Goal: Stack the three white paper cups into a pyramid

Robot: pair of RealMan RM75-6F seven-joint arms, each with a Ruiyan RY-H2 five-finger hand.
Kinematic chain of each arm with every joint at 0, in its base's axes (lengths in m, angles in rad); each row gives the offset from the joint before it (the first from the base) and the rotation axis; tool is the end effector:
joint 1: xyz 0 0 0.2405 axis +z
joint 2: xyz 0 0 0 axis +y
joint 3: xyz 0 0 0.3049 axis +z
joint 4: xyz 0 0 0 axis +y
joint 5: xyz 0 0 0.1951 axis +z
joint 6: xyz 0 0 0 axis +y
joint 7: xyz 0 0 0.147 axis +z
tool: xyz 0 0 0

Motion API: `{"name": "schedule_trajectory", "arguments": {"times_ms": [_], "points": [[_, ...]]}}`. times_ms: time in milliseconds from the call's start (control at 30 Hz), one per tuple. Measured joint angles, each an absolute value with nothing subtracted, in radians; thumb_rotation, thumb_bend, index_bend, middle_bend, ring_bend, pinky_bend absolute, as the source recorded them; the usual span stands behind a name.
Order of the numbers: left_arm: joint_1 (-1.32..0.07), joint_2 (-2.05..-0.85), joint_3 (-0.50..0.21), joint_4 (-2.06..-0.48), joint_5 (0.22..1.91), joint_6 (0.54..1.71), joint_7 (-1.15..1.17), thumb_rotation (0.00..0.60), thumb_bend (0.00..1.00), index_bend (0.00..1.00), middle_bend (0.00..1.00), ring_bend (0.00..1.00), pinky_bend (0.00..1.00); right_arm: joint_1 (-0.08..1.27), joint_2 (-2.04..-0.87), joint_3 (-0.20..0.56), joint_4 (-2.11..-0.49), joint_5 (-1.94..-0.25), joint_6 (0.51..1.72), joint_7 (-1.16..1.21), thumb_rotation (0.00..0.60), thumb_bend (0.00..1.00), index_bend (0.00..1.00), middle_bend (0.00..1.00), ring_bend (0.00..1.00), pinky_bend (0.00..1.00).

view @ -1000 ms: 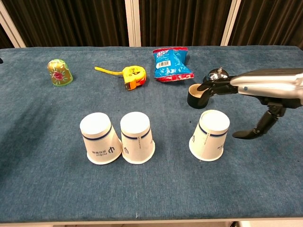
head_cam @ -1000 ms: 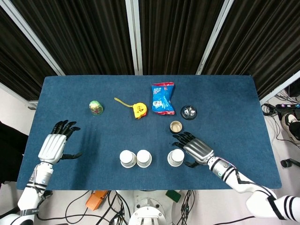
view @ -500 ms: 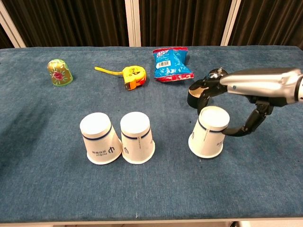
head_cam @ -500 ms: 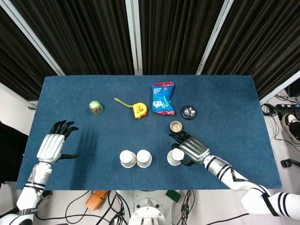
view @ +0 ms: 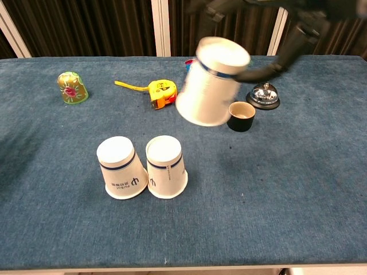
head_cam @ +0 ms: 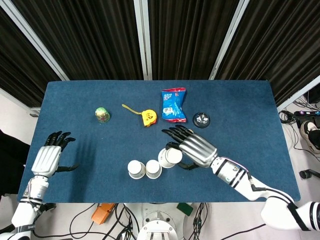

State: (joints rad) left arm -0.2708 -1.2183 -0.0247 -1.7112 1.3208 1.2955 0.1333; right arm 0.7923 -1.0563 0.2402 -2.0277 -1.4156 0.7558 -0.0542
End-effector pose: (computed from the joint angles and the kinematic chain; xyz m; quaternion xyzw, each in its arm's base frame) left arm -0.3170 0.2363 0.1266 -0.6255 -0.4536 -0.3619 0.5216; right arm -0.0826 -0.3157 0.1174 0.8222 -0.3245 0.4162 0.2132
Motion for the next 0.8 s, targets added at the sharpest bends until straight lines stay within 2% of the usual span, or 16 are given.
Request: {"name": "schedule_trajectory", "arguments": {"times_ms": [333, 533, 800], "points": [[-0.261, -1.221, -0.028, -1.689, 1.308, 1.280, 0.114, 0.547, 0.10, 0.23, 0.10, 0.00, 0.02, 0.987, -1.186, 0.267, -1.977, -1.206, 0.628, -0.164, 0.600, 0.50, 0.46, 0.07, 0.00, 0.08], [-0.254, -1.223, -0.031, -1.675, 1.310, 1.279, 0.098, 0.545, 0.10, 0.23, 0.10, 0.00, 0.02, 1.080, -1.271, 0.251, -1.926, -1.070, 0.623, -0.267, 0.600, 0.50, 0.45, 0.07, 0.00, 0.08], [-0.248, -1.229, -0.032, -1.659, 1.312, 1.272, 0.080, 0.546, 0.10, 0.23, 0.10, 0.00, 0.02, 1.161, -1.305, 0.213, -1.913, -0.945, 0.655, -0.356, 0.600, 0.50, 0.41, 0.07, 0.00, 0.08]]}}
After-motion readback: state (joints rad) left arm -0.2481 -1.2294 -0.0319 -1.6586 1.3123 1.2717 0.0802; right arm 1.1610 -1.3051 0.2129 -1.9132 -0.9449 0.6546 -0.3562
